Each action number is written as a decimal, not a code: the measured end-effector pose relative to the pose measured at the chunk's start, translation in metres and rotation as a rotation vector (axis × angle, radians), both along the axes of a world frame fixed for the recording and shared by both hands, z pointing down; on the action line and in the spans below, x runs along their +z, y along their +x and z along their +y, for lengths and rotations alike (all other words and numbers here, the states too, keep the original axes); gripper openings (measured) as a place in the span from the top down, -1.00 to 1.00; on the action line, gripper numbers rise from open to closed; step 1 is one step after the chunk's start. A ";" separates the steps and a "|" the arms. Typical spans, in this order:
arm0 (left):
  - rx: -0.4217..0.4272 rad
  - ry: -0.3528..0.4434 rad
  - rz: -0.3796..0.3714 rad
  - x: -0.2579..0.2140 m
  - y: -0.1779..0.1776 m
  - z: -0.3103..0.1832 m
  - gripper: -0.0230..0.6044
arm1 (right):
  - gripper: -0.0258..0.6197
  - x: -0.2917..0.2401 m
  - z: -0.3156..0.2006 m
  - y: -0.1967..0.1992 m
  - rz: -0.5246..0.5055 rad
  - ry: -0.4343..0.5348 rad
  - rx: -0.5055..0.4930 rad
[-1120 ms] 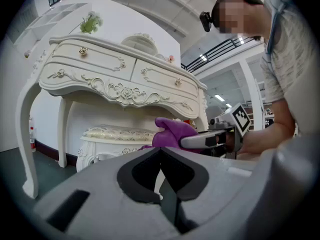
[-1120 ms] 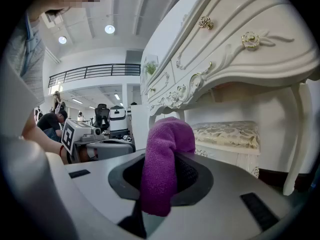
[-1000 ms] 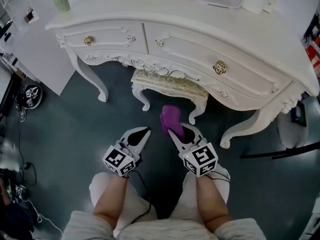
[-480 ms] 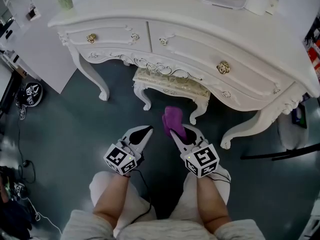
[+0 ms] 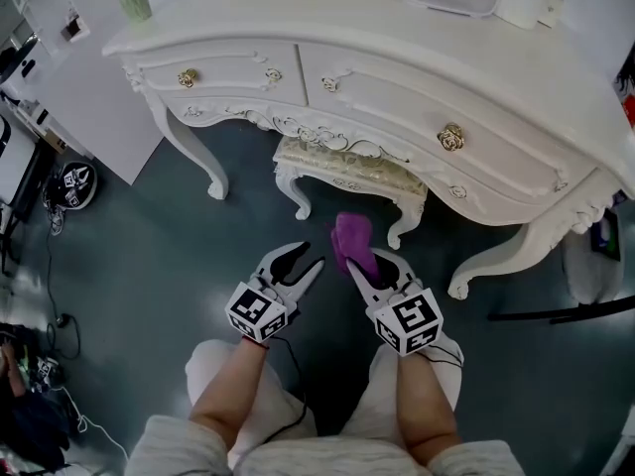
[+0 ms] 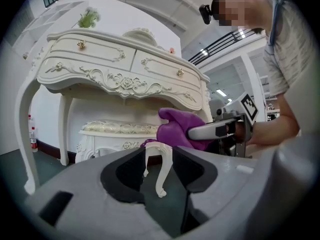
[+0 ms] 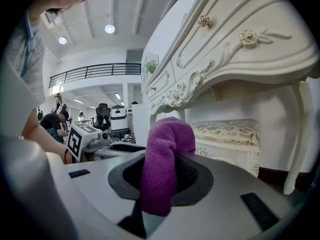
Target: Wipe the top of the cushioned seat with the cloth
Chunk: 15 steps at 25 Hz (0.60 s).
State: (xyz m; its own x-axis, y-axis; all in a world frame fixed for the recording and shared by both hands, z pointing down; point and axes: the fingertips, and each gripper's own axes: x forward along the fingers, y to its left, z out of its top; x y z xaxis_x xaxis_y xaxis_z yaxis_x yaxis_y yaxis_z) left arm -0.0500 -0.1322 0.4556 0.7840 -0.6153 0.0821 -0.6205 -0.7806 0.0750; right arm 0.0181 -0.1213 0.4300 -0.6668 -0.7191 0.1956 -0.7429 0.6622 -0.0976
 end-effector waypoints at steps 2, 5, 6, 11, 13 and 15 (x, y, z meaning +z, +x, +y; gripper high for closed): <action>0.013 -0.024 -0.023 0.007 0.005 -0.001 0.30 | 0.64 0.000 -0.002 0.001 -0.007 0.000 0.002; 0.012 -0.073 -0.051 0.018 0.000 -0.009 0.11 | 0.64 -0.001 -0.006 0.001 -0.017 0.003 0.004; 0.007 -0.093 -0.051 0.021 -0.003 -0.014 0.04 | 0.64 -0.001 -0.007 0.002 -0.019 0.006 0.004; -0.026 -0.258 0.115 0.029 -0.008 -0.056 -0.15 | 0.64 -0.009 -0.011 0.011 -0.034 0.036 0.029; -0.048 -0.328 0.242 0.029 -0.002 -0.078 -0.16 | 0.64 -0.011 -0.011 0.016 -0.038 0.046 0.043; -0.069 -0.389 0.358 0.030 0.006 -0.097 -0.16 | 0.64 -0.013 -0.011 0.021 -0.039 0.057 0.061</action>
